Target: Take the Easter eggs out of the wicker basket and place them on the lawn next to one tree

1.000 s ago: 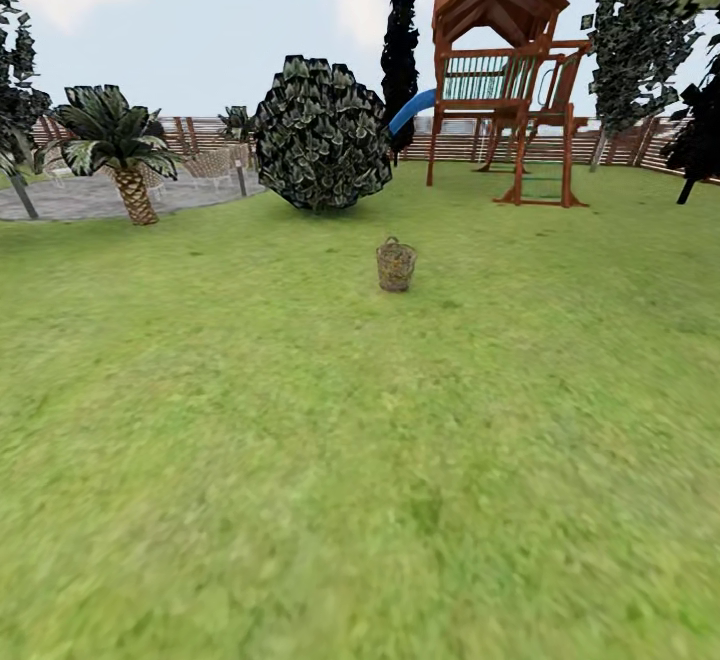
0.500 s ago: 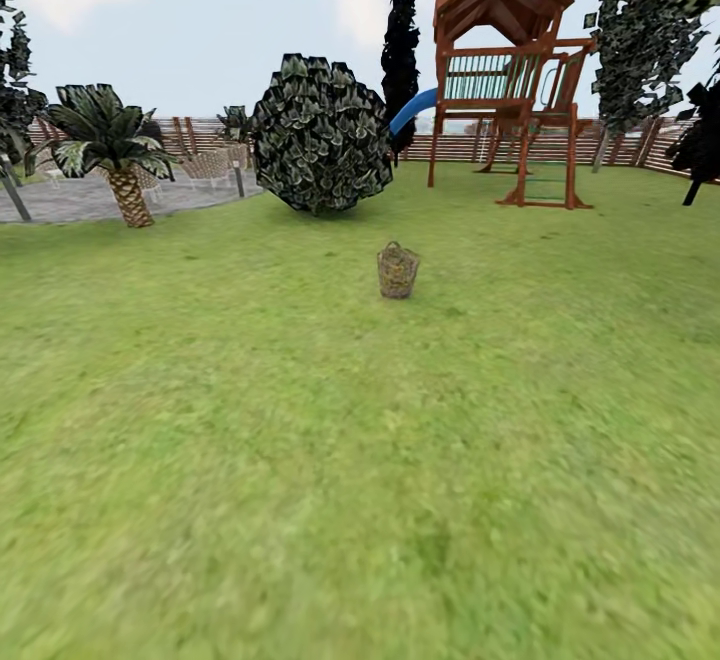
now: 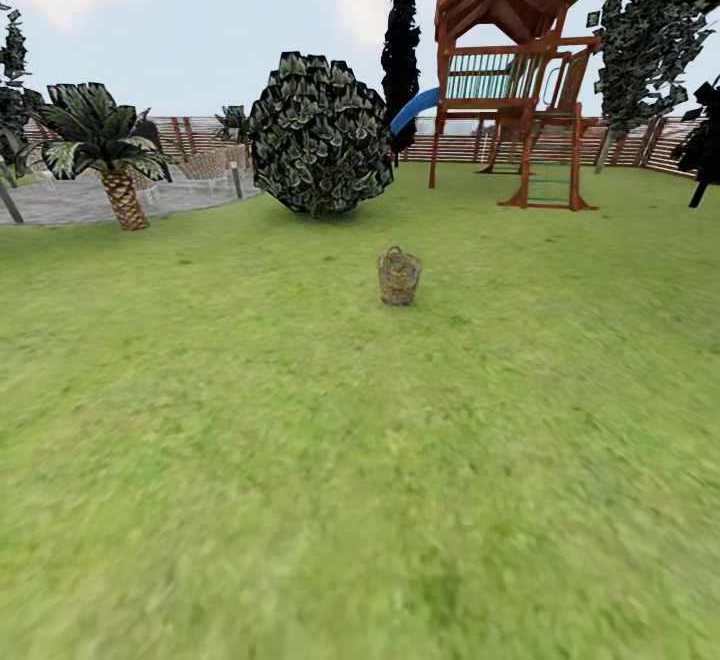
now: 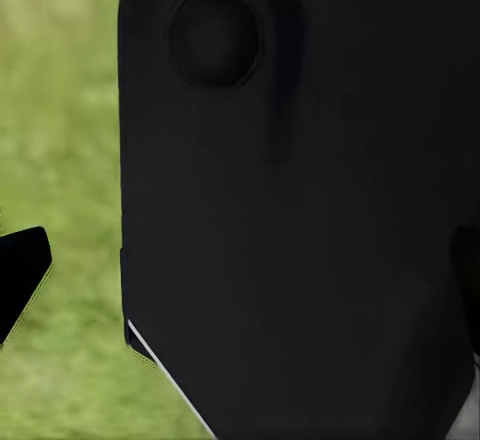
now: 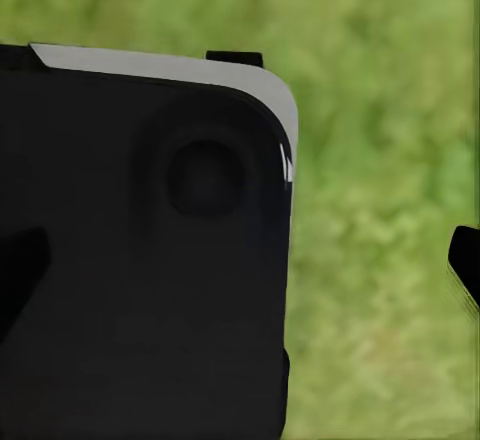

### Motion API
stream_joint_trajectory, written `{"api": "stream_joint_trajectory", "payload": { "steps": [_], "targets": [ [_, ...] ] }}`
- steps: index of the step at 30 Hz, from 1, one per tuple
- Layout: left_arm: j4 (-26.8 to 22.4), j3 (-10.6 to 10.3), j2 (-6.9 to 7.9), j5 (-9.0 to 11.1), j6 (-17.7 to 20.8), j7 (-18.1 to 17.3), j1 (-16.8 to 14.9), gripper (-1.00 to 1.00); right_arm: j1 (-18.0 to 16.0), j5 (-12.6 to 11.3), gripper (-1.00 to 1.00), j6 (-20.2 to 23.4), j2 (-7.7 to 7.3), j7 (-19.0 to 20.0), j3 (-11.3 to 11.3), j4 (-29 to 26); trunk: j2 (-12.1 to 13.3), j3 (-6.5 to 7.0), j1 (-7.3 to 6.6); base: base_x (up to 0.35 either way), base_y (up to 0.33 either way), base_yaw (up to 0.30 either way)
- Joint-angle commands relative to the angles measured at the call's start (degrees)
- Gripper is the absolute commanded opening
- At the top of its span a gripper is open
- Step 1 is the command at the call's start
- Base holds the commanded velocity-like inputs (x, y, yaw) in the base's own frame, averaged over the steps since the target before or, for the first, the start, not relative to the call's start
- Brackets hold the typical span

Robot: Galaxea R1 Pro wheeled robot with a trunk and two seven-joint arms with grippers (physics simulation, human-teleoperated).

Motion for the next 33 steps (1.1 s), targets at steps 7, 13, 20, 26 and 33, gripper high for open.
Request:
{"api": "stream_joint_trajectory", "payload": {
  "steps": [7, 13, 20, 26, 33],
  "targets": [
    [-0.1, 0.3, -0.03, 0.1, -0.1, 0.0, 0.0, 1.00, 0.0, 0.1, 1.00, -0.2, -0.01, 0.0, 0.1, 0.1, 0.0, -0.04, 0.04, 0.342, 0.000, 0.000],
    [-0.1, 0.4, -0.03, 0.1, -0.1, 0.0, 0.0, 1.00, 0.0, 0.0, 1.00, -0.2, -0.01, 0.0, 0.1, 0.1, 0.0, -0.04, 0.04, 0.342, 0.000, 0.000],
    [-0.1, 0.4, -0.03, 0.1, -0.1, 0.0, 0.0, 1.00, 0.0, 0.1, 1.00, -0.2, -0.01, 0.0, 0.1, 0.1, 0.0, -0.04, 0.04, 0.342, 0.000, 0.000],
    [-0.1, 0.4, -0.03, 0.1, -0.1, 0.0, 0.0, 1.00, 0.0, 0.0, 1.00, -0.2, -0.01, 0.0, 0.1, 0.1, 0.0, -0.04, 0.04, 0.342, 0.000, 0.000],
    [-0.1, 0.4, -0.03, 0.1, -0.1, 0.0, 0.0, 1.00, 0.0, 0.0, 1.00, -0.2, -0.01, 0.0, 0.1, 0.1, 0.0, -0.04, 0.04, 0.342, 0.000, 0.000]
  ]
}}
